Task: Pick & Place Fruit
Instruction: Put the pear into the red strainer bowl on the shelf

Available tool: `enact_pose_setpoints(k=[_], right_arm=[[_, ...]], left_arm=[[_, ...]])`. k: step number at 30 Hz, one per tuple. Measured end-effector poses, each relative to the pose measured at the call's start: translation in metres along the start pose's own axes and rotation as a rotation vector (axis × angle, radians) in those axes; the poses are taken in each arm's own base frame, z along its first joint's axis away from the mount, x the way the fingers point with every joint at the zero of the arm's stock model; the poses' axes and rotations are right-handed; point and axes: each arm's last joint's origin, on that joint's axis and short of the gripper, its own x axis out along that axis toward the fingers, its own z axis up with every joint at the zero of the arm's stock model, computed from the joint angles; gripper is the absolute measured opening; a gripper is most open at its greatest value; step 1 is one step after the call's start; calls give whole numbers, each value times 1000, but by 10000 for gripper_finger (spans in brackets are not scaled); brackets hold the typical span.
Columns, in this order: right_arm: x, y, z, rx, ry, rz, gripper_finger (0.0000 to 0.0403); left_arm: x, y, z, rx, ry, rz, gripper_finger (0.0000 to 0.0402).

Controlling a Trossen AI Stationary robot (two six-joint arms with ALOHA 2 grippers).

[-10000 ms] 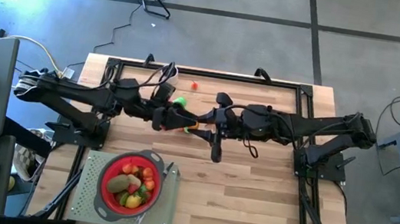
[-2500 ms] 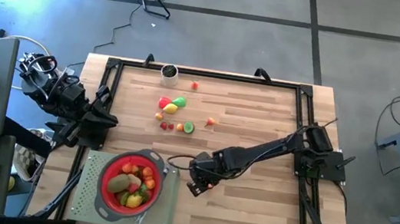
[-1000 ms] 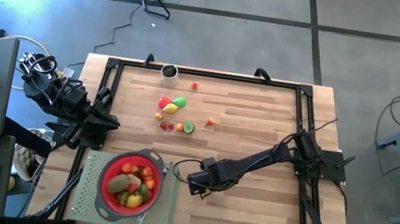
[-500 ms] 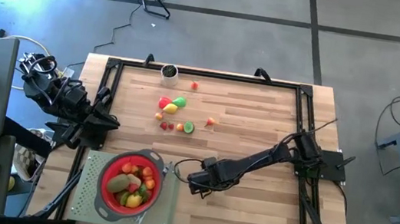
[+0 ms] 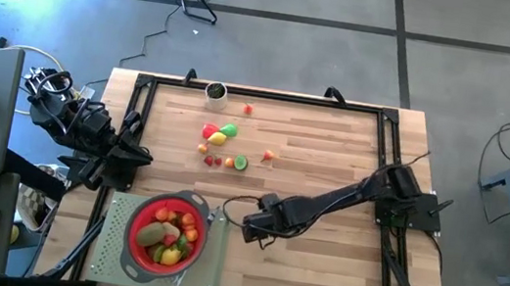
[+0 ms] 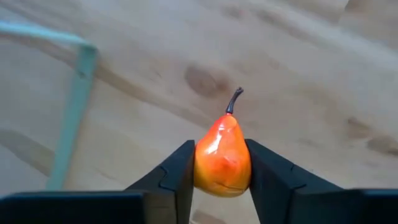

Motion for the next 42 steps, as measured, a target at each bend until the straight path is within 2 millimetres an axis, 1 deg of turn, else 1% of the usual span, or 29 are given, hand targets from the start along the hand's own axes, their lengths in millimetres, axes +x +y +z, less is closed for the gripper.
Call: enact_pose_setpoints(k=[4, 8, 13, 17, 21, 27, 30, 34, 38, 42], right_arm=[[-25, -1, 9, -20, -51, 48, 115], [-50, -2, 18, -44, -116, 106, 127], [-82, -4, 30, -63, -220, 195, 130], [-109, -2, 40, -97, -301, 314, 132], [-131, 6, 49, -142, -394, 469, 132], [-154, 28, 57, -296, -542, 749, 131], [-164, 36, 57, -367, -607, 865, 121], [-171, 42, 56, -440, -692, 927, 111], [-178, 45, 52, -488, -763, 974, 123], [-178, 50, 47, -513, -794, 1014, 121]], left_arm=[[0, 0, 0, 0, 0, 0, 30], [0, 0, 0, 0, -1, 0, 30], [0, 0, 0, -1, -1, 0, 30], [0, 0, 0, -2, -3, -1, 30], [0, 0, 0, -2, -3, -1, 30], [0, 0, 0, -2, -3, -1, 30], [0, 0, 0, -2, -3, 0, 30], [0, 0, 0, -2, -3, -1, 30], [0, 0, 0, -2, -3, -1, 30], [0, 0, 0, -3, -4, -1, 30]])
